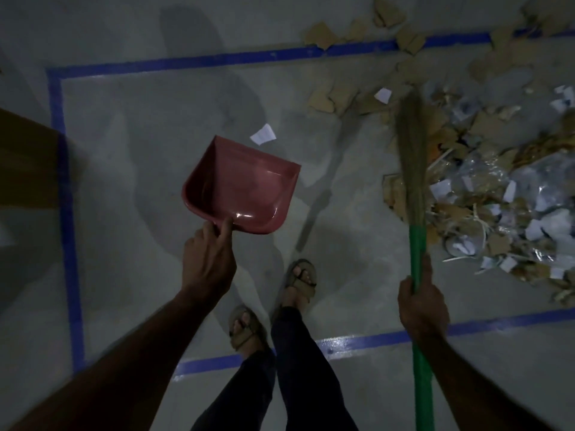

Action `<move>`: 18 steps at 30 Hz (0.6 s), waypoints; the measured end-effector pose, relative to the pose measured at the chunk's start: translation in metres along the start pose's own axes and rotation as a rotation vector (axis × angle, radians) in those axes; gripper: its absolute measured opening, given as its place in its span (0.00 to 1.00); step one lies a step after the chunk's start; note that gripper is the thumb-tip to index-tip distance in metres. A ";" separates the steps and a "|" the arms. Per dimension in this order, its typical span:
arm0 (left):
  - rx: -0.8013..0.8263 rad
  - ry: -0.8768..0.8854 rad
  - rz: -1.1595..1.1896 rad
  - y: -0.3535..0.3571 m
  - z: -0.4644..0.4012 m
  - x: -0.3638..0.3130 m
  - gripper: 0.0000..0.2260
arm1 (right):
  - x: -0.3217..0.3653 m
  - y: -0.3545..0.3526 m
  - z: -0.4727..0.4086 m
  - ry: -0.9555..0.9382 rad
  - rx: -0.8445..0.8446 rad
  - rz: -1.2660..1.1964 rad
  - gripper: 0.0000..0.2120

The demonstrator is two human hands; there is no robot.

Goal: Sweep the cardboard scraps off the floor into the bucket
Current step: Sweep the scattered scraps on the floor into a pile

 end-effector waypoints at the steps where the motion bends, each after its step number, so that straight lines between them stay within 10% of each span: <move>1: 0.010 0.017 -0.016 -0.004 -0.009 -0.007 0.21 | 0.000 -0.004 0.006 -0.003 -0.013 -0.041 0.31; 18: -0.056 -0.170 -0.033 -0.031 -0.040 0.115 0.16 | 0.189 0.105 0.055 -0.613 0.321 0.179 0.34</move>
Point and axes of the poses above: each hand's wrist, its own z-axis away from the middle knuckle, its own y-axis out of the palm, x = y × z, the point moved 7 cm from there along -z, towards the middle knuckle, and after that the axes turned 2 degrees about -y, right-handed, at the moved point
